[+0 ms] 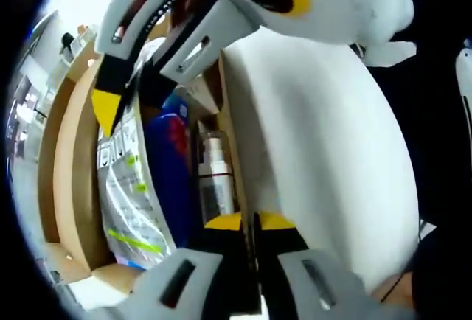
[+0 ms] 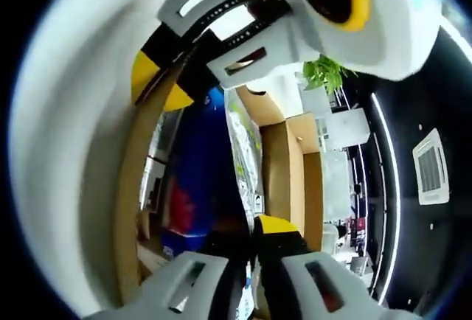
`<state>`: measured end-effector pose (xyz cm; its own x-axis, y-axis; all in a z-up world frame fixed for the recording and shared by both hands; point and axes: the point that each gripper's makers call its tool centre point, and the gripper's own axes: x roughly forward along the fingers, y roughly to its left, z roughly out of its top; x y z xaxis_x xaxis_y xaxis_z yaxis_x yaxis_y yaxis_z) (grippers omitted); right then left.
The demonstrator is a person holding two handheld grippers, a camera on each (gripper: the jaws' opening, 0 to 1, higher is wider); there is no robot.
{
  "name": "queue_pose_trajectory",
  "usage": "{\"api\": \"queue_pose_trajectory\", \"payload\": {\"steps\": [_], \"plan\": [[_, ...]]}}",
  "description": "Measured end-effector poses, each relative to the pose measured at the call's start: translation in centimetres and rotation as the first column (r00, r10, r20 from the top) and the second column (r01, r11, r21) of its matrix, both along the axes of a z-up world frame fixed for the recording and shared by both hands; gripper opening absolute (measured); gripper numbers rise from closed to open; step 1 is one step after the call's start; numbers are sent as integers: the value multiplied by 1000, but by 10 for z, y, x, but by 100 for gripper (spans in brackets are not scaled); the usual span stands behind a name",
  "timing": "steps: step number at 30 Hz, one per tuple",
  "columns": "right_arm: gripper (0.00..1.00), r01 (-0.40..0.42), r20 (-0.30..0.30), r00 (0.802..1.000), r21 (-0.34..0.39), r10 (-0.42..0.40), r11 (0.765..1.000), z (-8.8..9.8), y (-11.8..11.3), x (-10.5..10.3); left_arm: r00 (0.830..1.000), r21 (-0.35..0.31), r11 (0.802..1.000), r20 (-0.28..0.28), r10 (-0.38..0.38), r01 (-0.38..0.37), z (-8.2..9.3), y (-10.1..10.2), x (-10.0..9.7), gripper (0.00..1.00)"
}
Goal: Operate the shoe box by opening the lid, removing the specified soft item, and placing it in the target area until the item is outside and the box remains undamaged.
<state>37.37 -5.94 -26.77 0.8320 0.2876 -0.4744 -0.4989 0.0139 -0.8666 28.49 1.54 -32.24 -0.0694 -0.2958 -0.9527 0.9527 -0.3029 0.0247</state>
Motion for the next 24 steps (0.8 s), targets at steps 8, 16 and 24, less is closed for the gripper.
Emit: {"api": "queue_pose_trajectory", "payload": {"steps": [8,16,24], "plan": [[1,0,29,1000,0,0,1000,5,-2,1,1000,4,1000,-1,4,-4,0,0,1,4],[1,21,51,998,-20,-20,1000,14,-14,-2,1000,-1,1000,-10,10,-10,0,0,1,4],[1,51,128,991,-36,-46,998,49,-36,-16,1000,-8,1000,-15,0,0,1,-1,0,4]]}}
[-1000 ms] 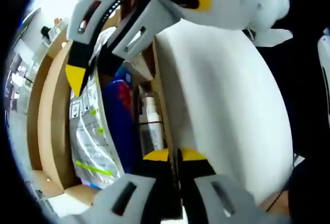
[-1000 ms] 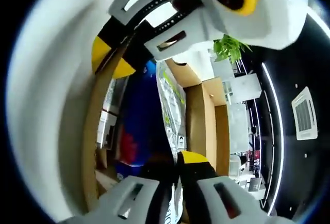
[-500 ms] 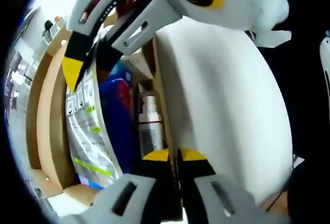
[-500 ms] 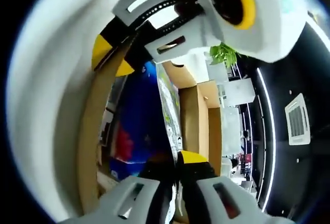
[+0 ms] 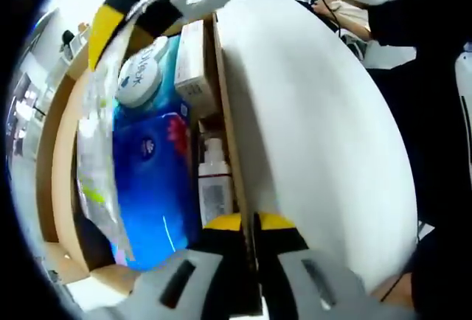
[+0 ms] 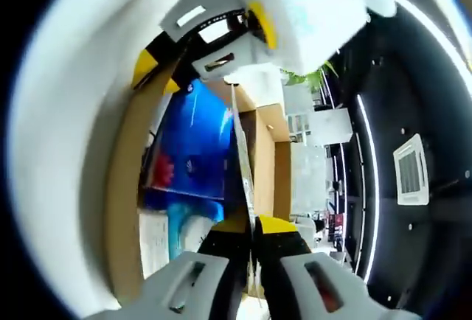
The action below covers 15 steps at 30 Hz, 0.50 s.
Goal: Operate the shoe box by opening the lid, removing the specified soft item, and placing it in the target area until the item is outside and the box remains undamaged.
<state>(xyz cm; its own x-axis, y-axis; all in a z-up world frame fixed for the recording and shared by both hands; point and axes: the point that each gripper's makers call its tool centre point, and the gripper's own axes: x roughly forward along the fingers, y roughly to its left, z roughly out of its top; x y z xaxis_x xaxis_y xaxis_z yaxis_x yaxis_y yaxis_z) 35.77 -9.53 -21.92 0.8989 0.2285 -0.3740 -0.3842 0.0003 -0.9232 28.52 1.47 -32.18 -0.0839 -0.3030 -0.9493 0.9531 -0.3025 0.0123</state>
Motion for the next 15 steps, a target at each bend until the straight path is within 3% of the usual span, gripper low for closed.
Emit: {"api": "queue_pose_trajectory", "payload": {"steps": [10,15], "plan": [[1,51,82,995,-11,-50,999,32,-35,-20,1000,10,1000,2,2,-2,0,-1,0,4],[1,91,127,987,27,-94,995,50,-69,-32,999,19,999,-6,41,-41,-1,-1,-1,4]]}}
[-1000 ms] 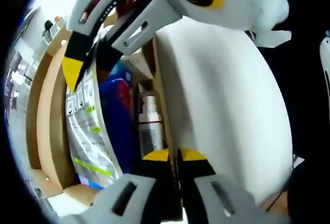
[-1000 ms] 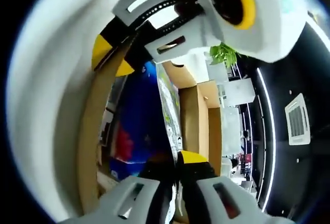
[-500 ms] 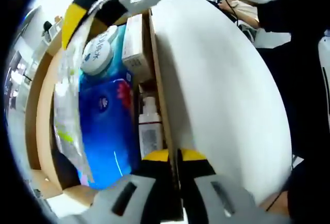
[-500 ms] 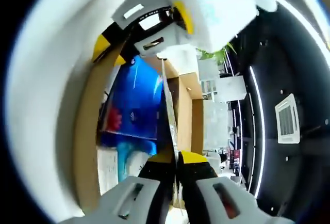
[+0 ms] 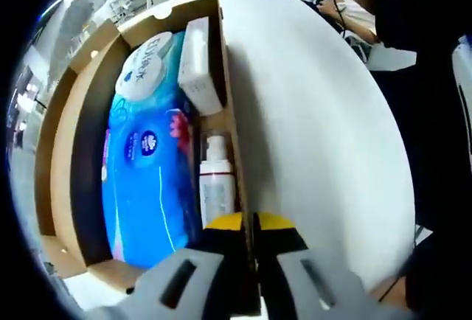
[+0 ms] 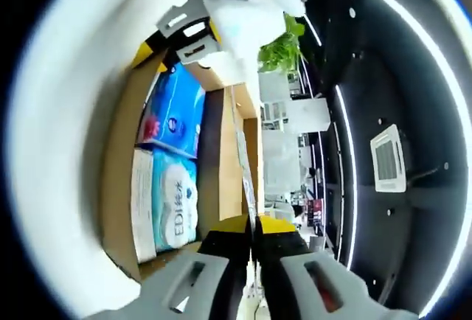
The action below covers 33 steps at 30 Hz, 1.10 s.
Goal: Operate the shoe box by opening the lid, removing the specified soft item, and placing it in the target area until the item is outside and the box remains undamaged.
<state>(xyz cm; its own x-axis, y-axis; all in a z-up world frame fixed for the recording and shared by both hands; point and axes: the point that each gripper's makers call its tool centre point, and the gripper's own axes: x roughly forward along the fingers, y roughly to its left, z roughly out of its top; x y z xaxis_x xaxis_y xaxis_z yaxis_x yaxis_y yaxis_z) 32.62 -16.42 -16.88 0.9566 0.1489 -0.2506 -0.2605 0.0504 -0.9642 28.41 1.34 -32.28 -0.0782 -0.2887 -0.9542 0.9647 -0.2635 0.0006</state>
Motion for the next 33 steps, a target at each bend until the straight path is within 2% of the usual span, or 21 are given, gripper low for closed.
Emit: {"api": "queue_pose_trajectory", "payload": {"steps": [5,7,10,14,16,20,21,25,33], "plan": [[1,51,21,998,1,-51,999,5,-36,-7,1000,4,1000,24,-12,12,-1,0,-2,3],[1,68,25,997,26,-69,997,9,-53,-11,999,18,999,20,29,-29,-1,0,1,3],[1,98,43,994,32,-99,995,14,-76,-14,999,22,999,13,39,-39,0,-1,3,3],[1,123,28,992,85,-126,989,15,-112,-17,999,23,999,7,46,-46,0,-1,4,3],[1,137,24,990,51,-138,989,11,-127,-19,999,27,998,7,48,-49,0,-1,5,2],[1,118,8,993,45,-118,992,-3,-152,-19,999,27,998,21,50,-51,-1,-1,6,2],[1,104,-12,995,55,-103,993,-10,-159,-18,998,27,998,25,50,-51,-1,-1,6,2],[1,92,-37,995,73,-90,993,-31,-181,-12,998,40,998,11,55,-56,-2,-1,6,2],[1,56,-101,993,12,-54,998,-77,-202,2,997,62,995,1,73,-73,-3,0,6,2]]}}
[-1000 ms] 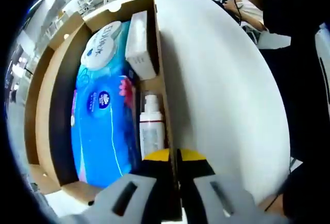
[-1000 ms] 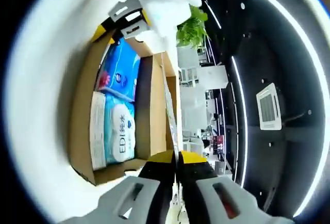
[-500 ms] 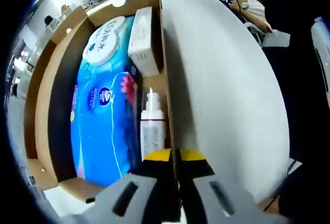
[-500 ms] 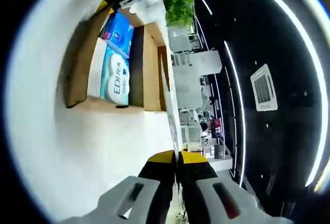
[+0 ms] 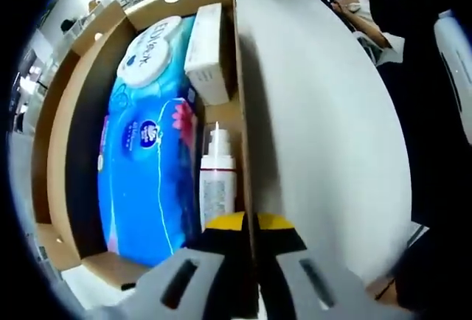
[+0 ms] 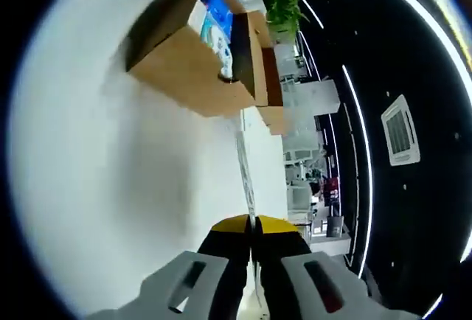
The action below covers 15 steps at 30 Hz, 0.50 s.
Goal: Operate the shoe box by opening the lid, removing the specified soft item, and placing it in the target area until the item is outside and the box remains undamaged.
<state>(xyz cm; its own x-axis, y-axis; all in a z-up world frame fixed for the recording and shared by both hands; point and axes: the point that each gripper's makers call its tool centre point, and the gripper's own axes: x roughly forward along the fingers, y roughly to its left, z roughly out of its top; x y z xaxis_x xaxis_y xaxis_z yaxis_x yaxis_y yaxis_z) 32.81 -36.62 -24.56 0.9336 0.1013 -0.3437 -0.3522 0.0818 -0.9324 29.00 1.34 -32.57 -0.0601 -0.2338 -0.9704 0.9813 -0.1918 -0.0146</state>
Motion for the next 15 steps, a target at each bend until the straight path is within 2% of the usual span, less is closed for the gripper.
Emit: {"api": "queue_pose_trajectory", "payload": {"steps": [1,3,6,8,15], "plan": [[1,-22,-15,1000,-26,22,999,-8,0,1,1000,6,1000,-3,-2,2,0,0,0,2],[1,-41,-37,999,-14,40,999,-19,-1,3,1000,41,999,-22,6,-5,1,0,1,3],[1,-66,-58,996,-10,66,998,-34,-2,8,999,56,998,-32,23,-21,0,2,0,3],[1,-74,-65,995,-7,73,997,-39,-2,9,999,55,998,-33,25,-23,-1,2,0,3],[1,-93,-144,985,-8,91,996,-65,-5,9,999,35,999,-32,40,-39,-1,3,0,3]]}}
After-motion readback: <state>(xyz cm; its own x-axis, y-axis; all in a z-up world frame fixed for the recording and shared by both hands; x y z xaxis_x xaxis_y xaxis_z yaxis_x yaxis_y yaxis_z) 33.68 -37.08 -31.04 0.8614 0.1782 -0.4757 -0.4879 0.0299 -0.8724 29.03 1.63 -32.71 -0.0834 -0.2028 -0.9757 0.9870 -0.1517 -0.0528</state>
